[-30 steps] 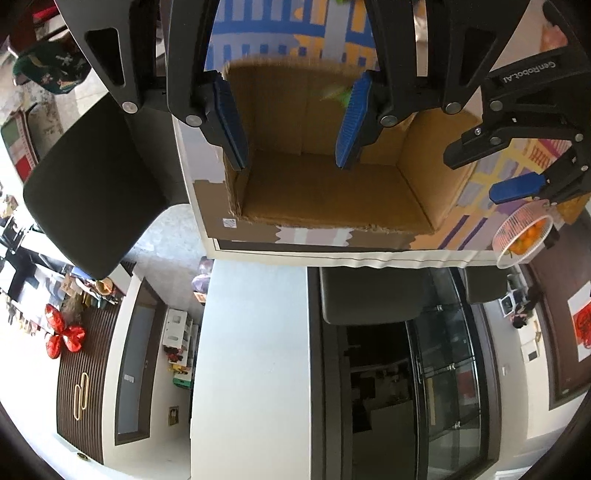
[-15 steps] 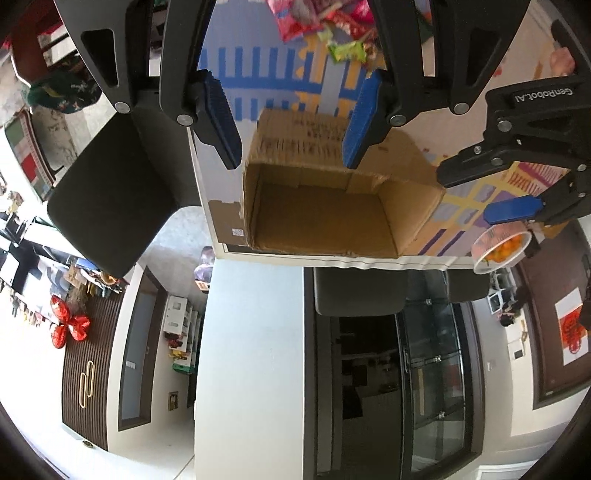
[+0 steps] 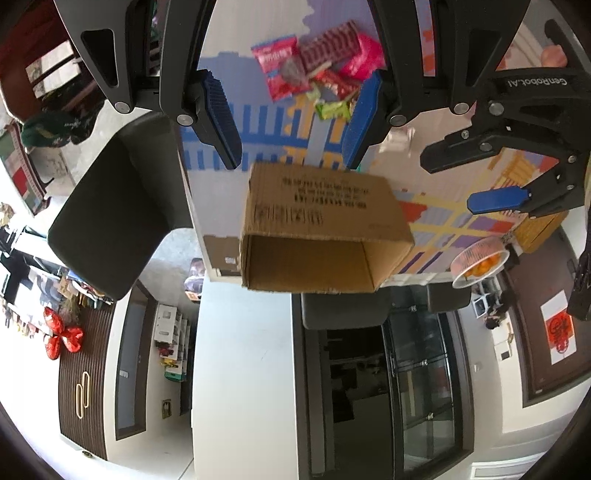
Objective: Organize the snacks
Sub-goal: 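Move both open tools back toward the snack pile, then grasp the pink bag with the left tool while the right tool grasps the pink-red bag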
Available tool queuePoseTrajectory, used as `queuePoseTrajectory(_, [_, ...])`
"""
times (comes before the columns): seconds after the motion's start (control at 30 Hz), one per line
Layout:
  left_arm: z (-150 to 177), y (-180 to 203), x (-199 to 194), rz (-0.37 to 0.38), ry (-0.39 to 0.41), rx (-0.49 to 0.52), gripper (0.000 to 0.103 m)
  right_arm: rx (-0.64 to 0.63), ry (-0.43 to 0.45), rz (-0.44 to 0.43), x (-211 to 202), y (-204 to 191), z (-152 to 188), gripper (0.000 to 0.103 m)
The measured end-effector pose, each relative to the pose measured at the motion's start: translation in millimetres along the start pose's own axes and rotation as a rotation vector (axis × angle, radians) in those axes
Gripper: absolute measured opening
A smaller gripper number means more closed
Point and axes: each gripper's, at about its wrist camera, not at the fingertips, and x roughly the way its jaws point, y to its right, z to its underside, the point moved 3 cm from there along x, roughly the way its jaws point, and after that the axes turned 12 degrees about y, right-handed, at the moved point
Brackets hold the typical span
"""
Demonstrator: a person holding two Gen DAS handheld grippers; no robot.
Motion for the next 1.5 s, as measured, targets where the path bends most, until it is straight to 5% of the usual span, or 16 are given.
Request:
queuePoseTrajectory(0.4, [54, 23, 13, 0.035, -0.114, -0.009, 0.076, -0.028, -0.082, -0.008, -12, 4, 50, 0.058])
queuePoseTrajectory(0.9, [101, 28, 57, 0.030, -0.277, -0.015, 0.068, 0.023, -0.286, -0.051, 28, 16, 119, 0.058])
queuePoseTrajectory(1.5, [120, 21, 101, 0.038, -0.354, -0.057, 0.058, 0.019, -0.383, -0.097, 80, 16, 141, 0.058])
